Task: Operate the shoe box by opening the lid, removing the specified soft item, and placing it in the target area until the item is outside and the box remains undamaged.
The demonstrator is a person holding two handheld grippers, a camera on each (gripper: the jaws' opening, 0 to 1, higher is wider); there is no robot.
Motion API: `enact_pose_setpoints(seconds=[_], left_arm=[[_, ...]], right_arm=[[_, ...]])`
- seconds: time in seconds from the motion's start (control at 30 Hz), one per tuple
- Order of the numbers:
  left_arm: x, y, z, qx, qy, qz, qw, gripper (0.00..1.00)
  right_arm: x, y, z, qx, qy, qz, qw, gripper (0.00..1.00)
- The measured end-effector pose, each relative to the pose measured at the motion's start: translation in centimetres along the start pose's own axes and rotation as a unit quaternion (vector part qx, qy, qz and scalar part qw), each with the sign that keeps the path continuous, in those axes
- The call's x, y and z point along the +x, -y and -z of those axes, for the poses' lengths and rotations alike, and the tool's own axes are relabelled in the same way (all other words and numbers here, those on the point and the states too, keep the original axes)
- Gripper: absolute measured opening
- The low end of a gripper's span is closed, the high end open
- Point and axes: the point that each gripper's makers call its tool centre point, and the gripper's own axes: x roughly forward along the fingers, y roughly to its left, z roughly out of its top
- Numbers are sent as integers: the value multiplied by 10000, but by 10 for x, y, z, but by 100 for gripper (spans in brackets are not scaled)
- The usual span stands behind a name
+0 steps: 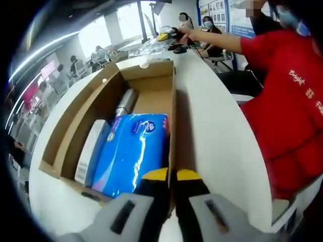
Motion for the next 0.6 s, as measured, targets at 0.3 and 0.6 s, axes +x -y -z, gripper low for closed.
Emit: enact_pose_setpoints(seconds=[0.3,0.6], left_arm=[[0,0,0,13,20,-13,10000,2],[1,0,1,-1,3,-11,10000,2]], right_arm=[[-6,-10,21,-366,-575,-212,9975,2],[-24,6,2,-256,-220,25,9994,2]])
